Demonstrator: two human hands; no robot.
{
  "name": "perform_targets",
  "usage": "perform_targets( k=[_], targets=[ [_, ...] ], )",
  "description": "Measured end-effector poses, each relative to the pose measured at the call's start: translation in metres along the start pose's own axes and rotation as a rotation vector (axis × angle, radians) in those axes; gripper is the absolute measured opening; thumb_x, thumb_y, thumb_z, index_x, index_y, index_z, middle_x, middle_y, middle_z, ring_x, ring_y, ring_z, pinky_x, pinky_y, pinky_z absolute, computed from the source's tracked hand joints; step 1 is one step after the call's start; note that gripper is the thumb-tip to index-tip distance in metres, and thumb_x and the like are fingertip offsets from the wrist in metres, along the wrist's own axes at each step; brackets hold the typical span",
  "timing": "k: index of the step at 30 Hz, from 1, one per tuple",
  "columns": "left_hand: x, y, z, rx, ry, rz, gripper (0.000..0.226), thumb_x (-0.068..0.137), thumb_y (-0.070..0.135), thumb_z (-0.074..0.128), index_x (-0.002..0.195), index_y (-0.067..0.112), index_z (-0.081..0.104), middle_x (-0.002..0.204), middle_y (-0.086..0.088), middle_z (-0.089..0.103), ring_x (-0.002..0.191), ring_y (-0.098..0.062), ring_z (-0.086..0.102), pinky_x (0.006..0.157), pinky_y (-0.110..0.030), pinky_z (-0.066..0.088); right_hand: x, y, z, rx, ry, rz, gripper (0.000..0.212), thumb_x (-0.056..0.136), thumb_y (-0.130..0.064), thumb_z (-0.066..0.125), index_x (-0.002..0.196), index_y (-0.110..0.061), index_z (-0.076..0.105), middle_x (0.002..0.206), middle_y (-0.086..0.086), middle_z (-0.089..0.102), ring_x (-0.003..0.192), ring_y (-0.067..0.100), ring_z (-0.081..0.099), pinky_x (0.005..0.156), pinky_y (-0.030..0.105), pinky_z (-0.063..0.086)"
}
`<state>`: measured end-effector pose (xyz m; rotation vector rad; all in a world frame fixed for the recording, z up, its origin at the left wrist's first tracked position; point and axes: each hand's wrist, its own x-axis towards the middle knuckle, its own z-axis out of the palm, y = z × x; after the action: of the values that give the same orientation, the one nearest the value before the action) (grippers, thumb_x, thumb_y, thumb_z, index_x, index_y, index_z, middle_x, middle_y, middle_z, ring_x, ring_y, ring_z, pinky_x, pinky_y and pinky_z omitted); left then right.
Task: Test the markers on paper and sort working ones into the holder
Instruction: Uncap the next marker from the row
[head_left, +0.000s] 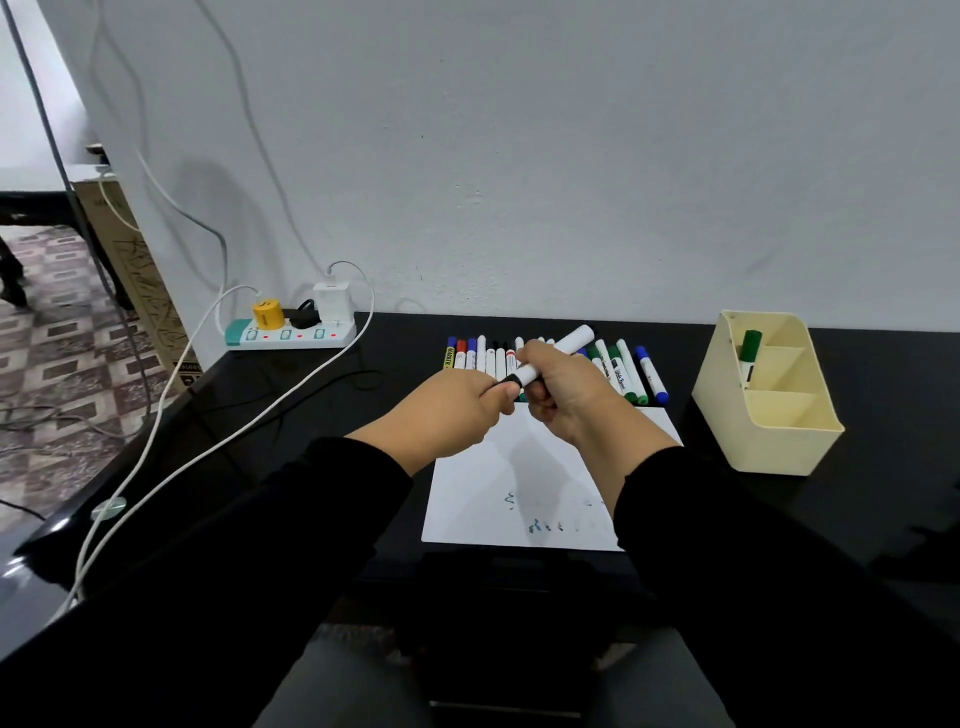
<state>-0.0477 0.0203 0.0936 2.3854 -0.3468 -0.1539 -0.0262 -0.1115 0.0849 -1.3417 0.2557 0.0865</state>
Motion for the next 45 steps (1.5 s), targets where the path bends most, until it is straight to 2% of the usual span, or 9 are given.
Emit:
perform_targets(
  k=[3, 8, 13, 20, 26, 31, 36, 41, 45],
  targets=[
    [-0.001, -0.003, 0.000, 0.093, 0.044, -0.002, 0.034, 0.099, 0.036, 0.038, 0.094, 0.013, 0.062, 0.076, -0.002, 0.055, 0.068, -0.017, 0.053, 0.073, -0.035, 0.047, 0.001, 0.002, 0.008, 0.013, 0.023, 0.029, 0.028, 0.087, -0.011, 0.052, 0.061, -0.014, 0.043, 0.036, -0.004, 0.033, 0.031, 0.006, 0.026, 0.036, 0.015, 0.024],
    [-0.005, -0.013, 0.002, -0.282, -0.023, -0.086, 0.032, 0.099, 0.033, 0.040, 0.083, 0.014, 0.060, 0.066, 0.003, 0.050, 0.055, -0.010, 0.047, 0.058, -0.021, 0.042, 0.004, 0.009, 0.015, 0.037, -0.015, 0.043, 0.029, 0.087, -0.009, 0.051, 0.060, -0.014, 0.043, 0.034, -0.005, 0.033, 0.029, 0.005, 0.027, 0.035, 0.015, 0.026],
    [-0.003, -0.021, 0.004, 0.021, 0.072, -0.055, 0.034, 0.099, 0.036, 0.036, 0.089, 0.014, 0.059, 0.076, -0.002, 0.054, 0.068, -0.017, 0.051, 0.072, -0.035, 0.048, 0.007, 0.011, 0.028, -0.035, 0.039, 0.108, 0.022, 0.086, -0.011, 0.051, 0.065, -0.013, 0.046, 0.030, -0.005, 0.037, 0.028, 0.004, 0.030, 0.040, 0.019, 0.029],
    [-0.002, -0.026, 0.003, -0.308, 0.030, -0.144, 0.033, 0.099, 0.031, 0.038, 0.079, 0.013, 0.056, 0.064, 0.002, 0.046, 0.055, -0.011, 0.041, 0.054, -0.019, 0.038, 0.016, 0.014, 0.037, -0.055, 0.046, 0.132, 0.016, 0.086, -0.011, 0.051, 0.070, -0.013, 0.048, 0.040, -0.002, 0.043, 0.036, 0.006, 0.035, 0.045, 0.019, 0.032],
    [0.000, -0.032, 0.003, 0.114, 0.133, -0.132, 0.037, 0.101, 0.035, 0.031, 0.090, 0.013, 0.058, 0.072, 0.001, 0.049, 0.070, -0.016, 0.047, 0.062, -0.028, 0.036, 0.028, 0.019, 0.049, -0.129, 0.073, 0.190, 0.012, 0.085, -0.013, 0.049, 0.073, -0.014, 0.049, 0.058, 0.002, 0.046, 0.047, 0.010, 0.036, 0.046, 0.021, 0.032],
    [0.001, -0.040, 0.004, -0.090, 0.091, -0.189, 0.036, 0.100, 0.035, 0.034, 0.081, 0.016, 0.057, 0.067, 0.003, 0.048, 0.059, -0.010, 0.043, 0.058, -0.024, 0.036, 0.034, 0.025, 0.051, -0.130, 0.045, 0.190, 0.006, 0.085, -0.015, 0.051, 0.082, -0.012, 0.055, 0.067, 0.005, 0.053, 0.052, 0.010, 0.042, 0.049, 0.020, 0.037],
    [0.001, -0.040, 0.001, 0.184, 0.177, -0.114, 0.043, 0.101, 0.034, 0.027, 0.092, 0.007, 0.058, 0.066, 0.002, 0.045, 0.058, -0.010, 0.040, 0.053, -0.023, 0.031, 0.038, 0.023, 0.058, -0.160, 0.047, 0.200, 0.002, 0.083, -0.013, 0.051, 0.084, -0.012, 0.053, 0.074, 0.006, 0.053, 0.057, 0.011, 0.043, 0.050, 0.021, 0.036],
    [0.001, -0.040, -0.004, -0.008, 0.131, -0.135, 0.038, 0.101, 0.035, 0.030, 0.078, 0.016, 0.054, 0.067, 0.003, 0.048, 0.058, -0.010, 0.041, 0.054, -0.024, 0.033, 0.038, 0.019, 0.060, -0.108, -0.005, 0.168, 0.008, 0.082, -0.010, 0.049, 0.074, -0.012, 0.048, 0.062, 0.003, 0.045, 0.049, 0.011, 0.039, 0.048, 0.021, 0.034],
    [-0.005, -0.037, -0.005, 0.279, 0.188, -0.053, 0.040, 0.101, 0.035, 0.026, 0.085, 0.009, 0.053, 0.065, 0.003, 0.044, 0.065, -0.017, 0.044, 0.054, -0.030, 0.029, 0.043, 0.015, 0.053, -0.047, 0.070, 0.187, 0.011, 0.085, -0.012, 0.049, 0.076, -0.014, 0.044, 0.061, 0.000, 0.047, 0.043, 0.008, 0.045, 0.044, 0.017, 0.035]
  ],
)
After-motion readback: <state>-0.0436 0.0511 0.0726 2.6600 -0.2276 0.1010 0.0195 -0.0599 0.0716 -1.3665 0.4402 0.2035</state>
